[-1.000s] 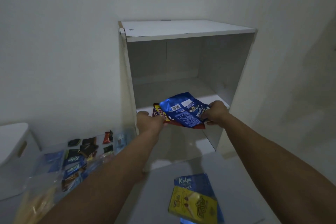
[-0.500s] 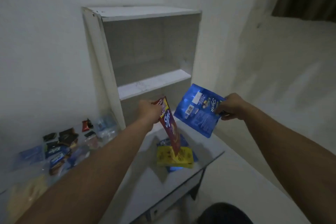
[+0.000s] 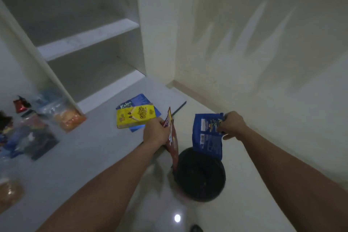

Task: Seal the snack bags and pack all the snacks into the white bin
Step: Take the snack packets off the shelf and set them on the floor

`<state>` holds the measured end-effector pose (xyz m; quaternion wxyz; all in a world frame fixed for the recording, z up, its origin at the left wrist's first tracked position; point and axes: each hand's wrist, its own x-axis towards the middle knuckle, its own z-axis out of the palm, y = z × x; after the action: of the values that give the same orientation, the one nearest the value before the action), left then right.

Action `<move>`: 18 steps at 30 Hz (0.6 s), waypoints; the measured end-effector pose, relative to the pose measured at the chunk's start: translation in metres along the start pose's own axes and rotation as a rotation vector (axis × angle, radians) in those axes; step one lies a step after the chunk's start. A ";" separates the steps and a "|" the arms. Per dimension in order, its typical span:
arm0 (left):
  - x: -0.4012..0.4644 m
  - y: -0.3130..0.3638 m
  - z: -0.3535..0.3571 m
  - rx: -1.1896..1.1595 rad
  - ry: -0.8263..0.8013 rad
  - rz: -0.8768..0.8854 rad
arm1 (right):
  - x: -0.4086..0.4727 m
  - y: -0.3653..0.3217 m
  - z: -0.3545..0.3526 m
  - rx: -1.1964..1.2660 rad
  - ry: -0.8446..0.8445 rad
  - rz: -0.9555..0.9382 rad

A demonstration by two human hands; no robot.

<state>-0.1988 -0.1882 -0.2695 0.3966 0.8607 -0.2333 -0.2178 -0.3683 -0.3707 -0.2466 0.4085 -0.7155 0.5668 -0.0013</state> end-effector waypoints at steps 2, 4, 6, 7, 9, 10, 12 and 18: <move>-0.002 -0.008 0.034 0.049 -0.042 -0.017 | 0.013 0.032 0.009 -0.006 -0.001 0.030; -0.001 -0.017 0.067 0.046 -0.078 -0.031 | 0.029 0.062 0.019 -0.009 -0.002 0.056; 0.005 -0.031 0.102 0.071 -0.130 -0.059 | 0.047 0.094 0.033 -0.020 -0.009 0.077; 0.009 -0.038 0.119 0.095 -0.147 -0.068 | 0.058 0.109 0.040 -0.026 -0.012 0.089; 0.017 -0.053 0.150 0.117 -0.165 -0.089 | 0.078 0.139 0.054 -0.015 -0.027 0.108; 0.019 -0.058 0.164 0.128 -0.176 -0.089 | 0.086 0.152 0.061 -0.009 -0.032 0.117; 0.024 -0.069 0.192 0.160 -0.191 -0.087 | 0.100 0.172 0.074 -0.013 -0.027 0.123; 0.038 -0.099 0.257 0.195 -0.224 -0.054 | 0.138 0.210 0.110 -0.027 -0.041 0.133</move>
<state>-0.2898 -0.3016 -0.5063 0.2765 0.8714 -0.2729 -0.2995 -0.4379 -0.4235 -0.5066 0.4094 -0.6817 0.6045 0.0481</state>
